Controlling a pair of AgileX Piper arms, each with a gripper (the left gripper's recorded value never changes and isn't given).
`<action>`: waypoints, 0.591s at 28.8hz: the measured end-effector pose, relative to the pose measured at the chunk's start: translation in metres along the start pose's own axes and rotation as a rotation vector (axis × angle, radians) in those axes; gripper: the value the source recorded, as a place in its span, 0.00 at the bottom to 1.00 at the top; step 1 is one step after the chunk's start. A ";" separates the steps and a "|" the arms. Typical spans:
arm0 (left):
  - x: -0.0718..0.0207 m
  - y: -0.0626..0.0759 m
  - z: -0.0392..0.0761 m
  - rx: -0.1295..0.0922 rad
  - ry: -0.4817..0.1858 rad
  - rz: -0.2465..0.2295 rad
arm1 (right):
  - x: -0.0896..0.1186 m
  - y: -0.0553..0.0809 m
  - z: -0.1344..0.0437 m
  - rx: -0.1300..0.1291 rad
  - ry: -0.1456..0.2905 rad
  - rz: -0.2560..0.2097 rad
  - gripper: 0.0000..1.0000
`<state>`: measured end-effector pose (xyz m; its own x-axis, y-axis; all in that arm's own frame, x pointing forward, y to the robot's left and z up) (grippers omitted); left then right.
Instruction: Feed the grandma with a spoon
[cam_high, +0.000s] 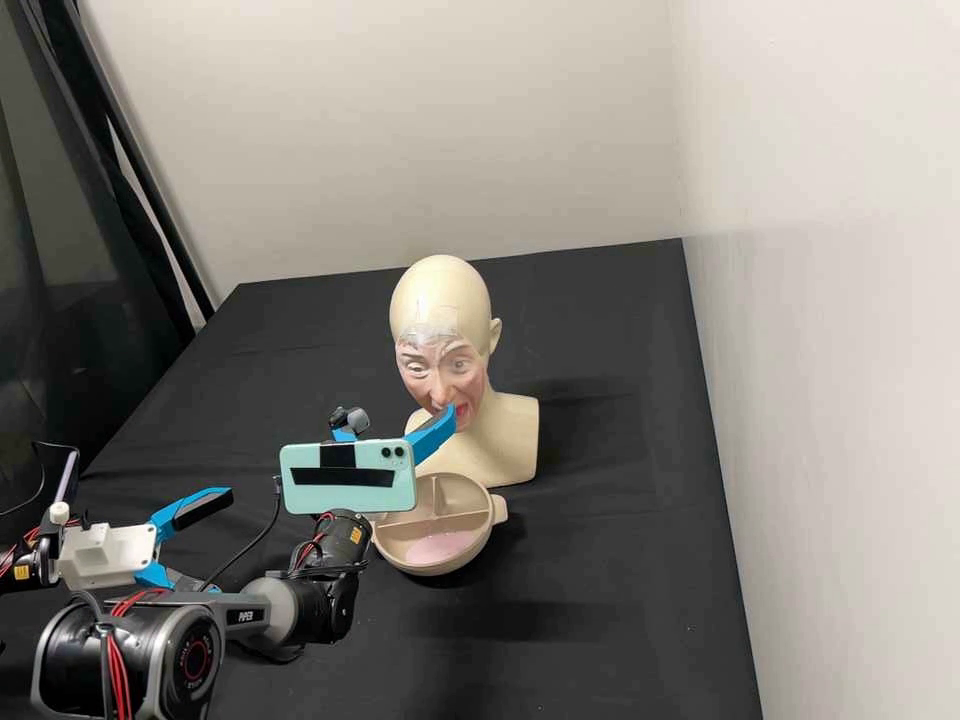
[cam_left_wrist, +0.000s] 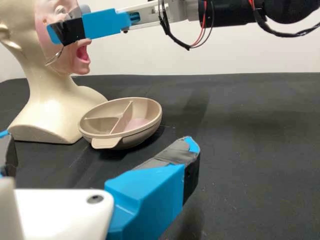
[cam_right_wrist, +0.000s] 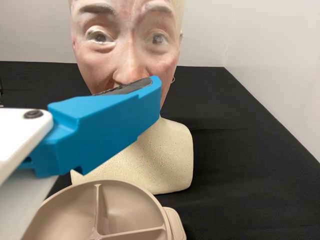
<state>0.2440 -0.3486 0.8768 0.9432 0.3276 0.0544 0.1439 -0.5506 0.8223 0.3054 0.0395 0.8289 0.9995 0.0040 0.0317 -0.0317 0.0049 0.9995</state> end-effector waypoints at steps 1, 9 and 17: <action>0.0000 0.000 0.000 0.000 0.000 0.000 | 0.000 0.000 0.000 0.000 0.000 0.000 1.00; 0.0000 0.000 0.000 0.000 0.000 0.000 | 0.000 0.000 0.000 0.000 0.000 0.000 1.00; 0.0000 0.000 0.000 0.000 0.000 0.000 | -0.004 -0.003 0.004 -0.001 -0.011 -0.007 1.00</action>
<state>0.2440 -0.3486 0.8768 0.9432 0.3276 0.0544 0.1439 -0.5506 0.8223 0.3018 0.0358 0.8263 0.9997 -0.0067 0.0247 -0.0247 0.0055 0.9997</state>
